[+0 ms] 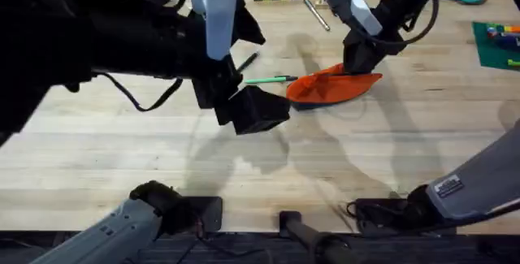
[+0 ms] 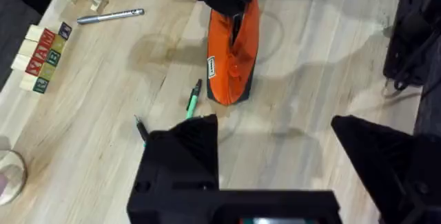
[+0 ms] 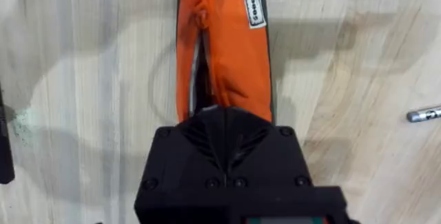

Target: Unzip the bag, pick up the pens from the table one at a time and place them inside, then zip the bag closed.

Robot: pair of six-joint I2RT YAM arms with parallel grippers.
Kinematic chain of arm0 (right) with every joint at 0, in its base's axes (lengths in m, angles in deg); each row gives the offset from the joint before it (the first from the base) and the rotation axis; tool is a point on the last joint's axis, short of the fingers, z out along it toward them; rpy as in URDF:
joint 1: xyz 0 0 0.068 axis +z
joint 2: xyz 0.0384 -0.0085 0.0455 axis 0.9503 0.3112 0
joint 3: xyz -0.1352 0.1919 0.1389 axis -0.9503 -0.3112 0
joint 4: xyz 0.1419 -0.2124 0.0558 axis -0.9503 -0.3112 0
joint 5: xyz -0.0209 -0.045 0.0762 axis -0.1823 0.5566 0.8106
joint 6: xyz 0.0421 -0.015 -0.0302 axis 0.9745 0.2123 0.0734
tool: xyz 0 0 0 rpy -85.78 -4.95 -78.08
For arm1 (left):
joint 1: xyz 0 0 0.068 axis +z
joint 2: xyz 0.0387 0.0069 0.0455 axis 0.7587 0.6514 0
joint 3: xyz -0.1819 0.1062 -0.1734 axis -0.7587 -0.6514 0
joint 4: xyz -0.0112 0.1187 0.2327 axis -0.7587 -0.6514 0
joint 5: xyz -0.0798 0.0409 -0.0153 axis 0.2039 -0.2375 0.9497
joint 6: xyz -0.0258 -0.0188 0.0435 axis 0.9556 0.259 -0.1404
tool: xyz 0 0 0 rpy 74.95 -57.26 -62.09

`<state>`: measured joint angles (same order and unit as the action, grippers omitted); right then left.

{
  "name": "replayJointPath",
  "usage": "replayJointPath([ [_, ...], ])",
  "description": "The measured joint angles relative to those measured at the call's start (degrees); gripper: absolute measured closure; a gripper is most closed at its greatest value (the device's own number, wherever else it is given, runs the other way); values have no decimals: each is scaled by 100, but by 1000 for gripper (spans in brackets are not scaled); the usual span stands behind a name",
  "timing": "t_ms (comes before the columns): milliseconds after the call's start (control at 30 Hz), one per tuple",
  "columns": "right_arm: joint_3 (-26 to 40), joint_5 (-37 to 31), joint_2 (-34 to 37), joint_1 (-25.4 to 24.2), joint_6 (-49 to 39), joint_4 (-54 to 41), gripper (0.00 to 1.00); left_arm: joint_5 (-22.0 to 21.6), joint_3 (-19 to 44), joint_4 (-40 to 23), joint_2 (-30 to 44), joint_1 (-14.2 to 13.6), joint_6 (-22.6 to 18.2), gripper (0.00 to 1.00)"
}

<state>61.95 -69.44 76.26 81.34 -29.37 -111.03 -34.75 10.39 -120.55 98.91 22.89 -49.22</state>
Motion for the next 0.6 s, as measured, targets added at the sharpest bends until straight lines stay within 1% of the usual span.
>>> replayJointPath([
  [167,-51,6,0,0,0,7,970,-1,0,0,0,0,0,8],
  [367,-475,106,1,0,2,234,971,-2,0,0,0,0,0,8],
  [500,-568,126,2,0,2,292,972,-13,0,0,0,0,0,8],
  [533,-568,127,2,0,7,304,960,-13,0,0,0,0,0,8],
  [600,-568,131,0,0,18,308,888,-14,0,0,0,0,0,8],
])
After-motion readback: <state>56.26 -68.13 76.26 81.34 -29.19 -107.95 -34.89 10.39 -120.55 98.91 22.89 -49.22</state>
